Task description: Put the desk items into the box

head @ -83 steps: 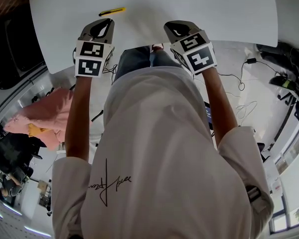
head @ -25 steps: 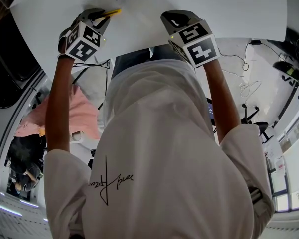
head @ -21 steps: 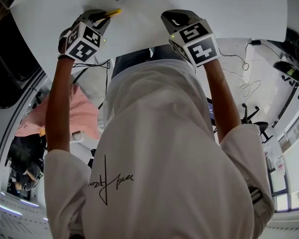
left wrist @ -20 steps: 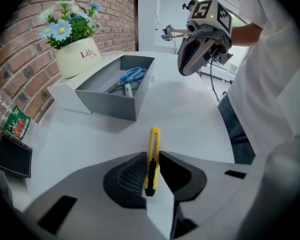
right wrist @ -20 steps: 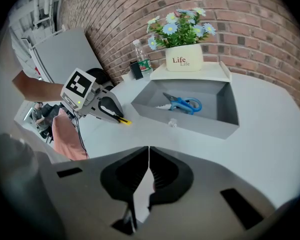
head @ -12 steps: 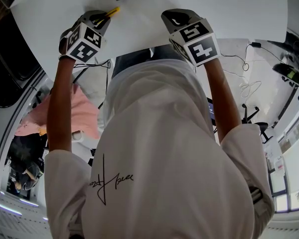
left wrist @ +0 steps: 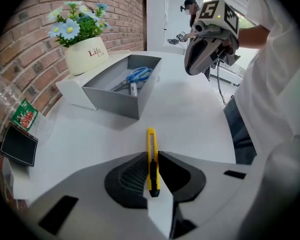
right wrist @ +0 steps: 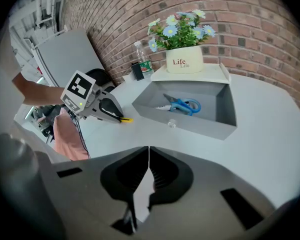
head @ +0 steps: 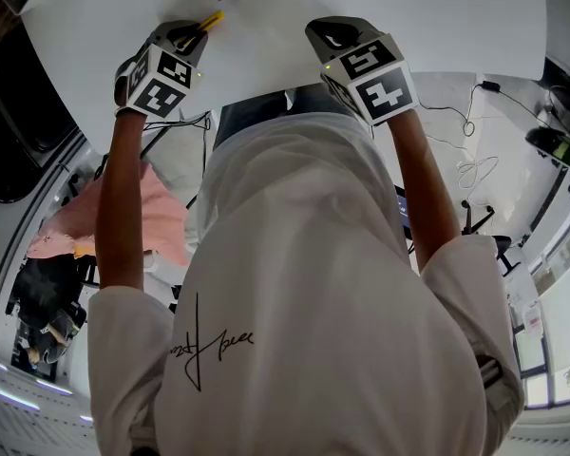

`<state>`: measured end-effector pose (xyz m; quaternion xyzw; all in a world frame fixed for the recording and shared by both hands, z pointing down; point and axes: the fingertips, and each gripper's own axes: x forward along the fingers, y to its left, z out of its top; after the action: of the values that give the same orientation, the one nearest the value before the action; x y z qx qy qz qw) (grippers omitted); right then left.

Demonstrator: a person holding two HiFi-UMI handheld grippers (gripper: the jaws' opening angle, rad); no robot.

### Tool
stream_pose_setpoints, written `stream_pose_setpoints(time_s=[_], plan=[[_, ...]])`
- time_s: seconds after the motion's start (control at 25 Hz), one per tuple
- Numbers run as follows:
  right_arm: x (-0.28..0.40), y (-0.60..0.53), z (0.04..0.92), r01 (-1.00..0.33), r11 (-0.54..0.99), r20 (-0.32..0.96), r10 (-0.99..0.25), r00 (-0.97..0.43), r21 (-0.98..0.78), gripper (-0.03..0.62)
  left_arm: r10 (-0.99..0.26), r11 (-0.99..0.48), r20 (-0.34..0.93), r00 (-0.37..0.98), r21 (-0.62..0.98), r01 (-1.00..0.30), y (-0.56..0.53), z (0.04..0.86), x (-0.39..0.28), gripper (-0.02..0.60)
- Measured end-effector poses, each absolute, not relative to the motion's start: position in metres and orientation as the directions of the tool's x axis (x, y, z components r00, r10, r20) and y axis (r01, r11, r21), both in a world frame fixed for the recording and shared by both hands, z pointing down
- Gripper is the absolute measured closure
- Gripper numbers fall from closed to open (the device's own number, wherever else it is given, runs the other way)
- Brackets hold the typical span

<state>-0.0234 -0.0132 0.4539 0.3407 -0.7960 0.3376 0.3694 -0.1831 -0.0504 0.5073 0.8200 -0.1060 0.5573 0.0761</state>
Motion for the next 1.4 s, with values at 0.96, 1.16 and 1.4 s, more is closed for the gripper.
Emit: stream_pose_setpoints(time_s=[0.96,1.16,1.4], plan=[[-0.012,0.001,0.440,-0.793,0.544,0.809,-0.316,-0.496,-0.274,0.565,-0.163,-0.840,0.913,0.375,0.071,-0.538,-0.047,0.502,-0.188,0.517],[-0.012,0.007,0.438,-0.789,0.550,0.806,-0.317,-0.500,-0.273,0.565,-0.178,-0.822,0.913,0.368,0.067,-0.565,-0.041,0.498,-0.190,0.517],[-0.009,0.015,0.436,-0.790,0.551,0.807,-0.318,-0.497,-0.269,0.565,-0.206,-0.797,0.902,0.380,0.071,-0.600,-0.033,0.488,-0.185,0.517]])
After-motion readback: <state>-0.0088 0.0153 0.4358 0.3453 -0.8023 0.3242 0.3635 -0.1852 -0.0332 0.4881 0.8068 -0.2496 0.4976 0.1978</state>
